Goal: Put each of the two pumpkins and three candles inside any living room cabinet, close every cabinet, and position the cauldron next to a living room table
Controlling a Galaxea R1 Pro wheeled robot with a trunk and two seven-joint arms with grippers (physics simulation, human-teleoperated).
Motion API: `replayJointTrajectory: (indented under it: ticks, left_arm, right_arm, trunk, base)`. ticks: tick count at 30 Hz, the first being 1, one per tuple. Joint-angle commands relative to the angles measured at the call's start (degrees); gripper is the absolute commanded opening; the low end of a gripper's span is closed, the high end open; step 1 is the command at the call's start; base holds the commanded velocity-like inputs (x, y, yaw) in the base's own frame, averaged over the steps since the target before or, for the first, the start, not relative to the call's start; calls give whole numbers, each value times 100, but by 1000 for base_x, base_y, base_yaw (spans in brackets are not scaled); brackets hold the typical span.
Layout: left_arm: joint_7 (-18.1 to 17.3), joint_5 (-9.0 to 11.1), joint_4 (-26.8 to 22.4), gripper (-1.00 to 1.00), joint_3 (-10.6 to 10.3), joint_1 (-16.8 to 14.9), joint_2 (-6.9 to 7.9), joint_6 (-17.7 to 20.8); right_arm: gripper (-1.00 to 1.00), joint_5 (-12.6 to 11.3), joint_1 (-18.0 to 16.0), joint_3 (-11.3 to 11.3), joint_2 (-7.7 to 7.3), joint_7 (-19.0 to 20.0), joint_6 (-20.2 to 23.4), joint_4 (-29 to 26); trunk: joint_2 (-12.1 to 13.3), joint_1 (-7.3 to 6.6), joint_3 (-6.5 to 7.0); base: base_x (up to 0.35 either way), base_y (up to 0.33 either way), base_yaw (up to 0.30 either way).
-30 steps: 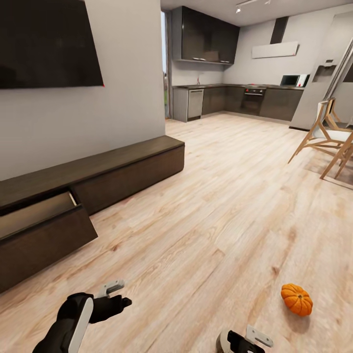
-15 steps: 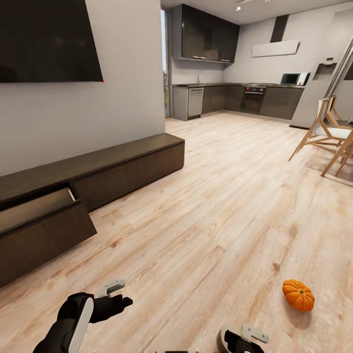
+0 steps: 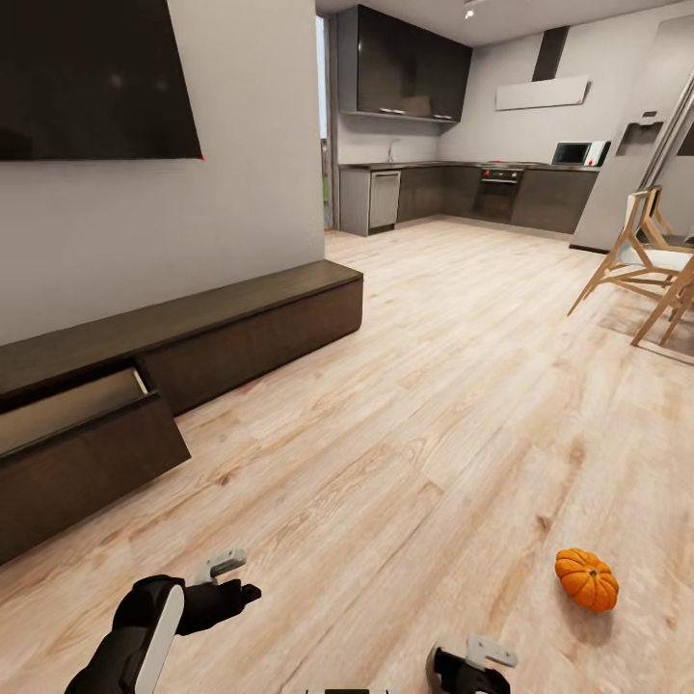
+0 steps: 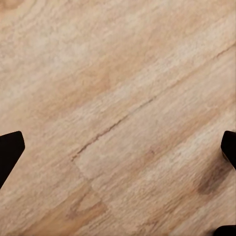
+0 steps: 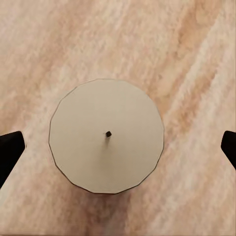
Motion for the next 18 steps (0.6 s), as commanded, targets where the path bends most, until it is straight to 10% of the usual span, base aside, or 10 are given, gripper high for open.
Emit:
replayJointTrajectory:
  ticks: [1, 18]
  left_arm:
    - [0, 0, 0, 100, 0, 0, -1, 0]
    - [0, 0, 0, 100, -1, 0, -2, 0]
  right_arm:
    - [100, 0, 0, 17, 0, 5, 0, 0]
    - [100, -2, 0, 79, 0, 23, 0, 0]
  trunk:
    - [0, 0, 0]
    - [-21, 41, -354]
  base:
    - [0, 0, 0]
    - [0, 0, 0]
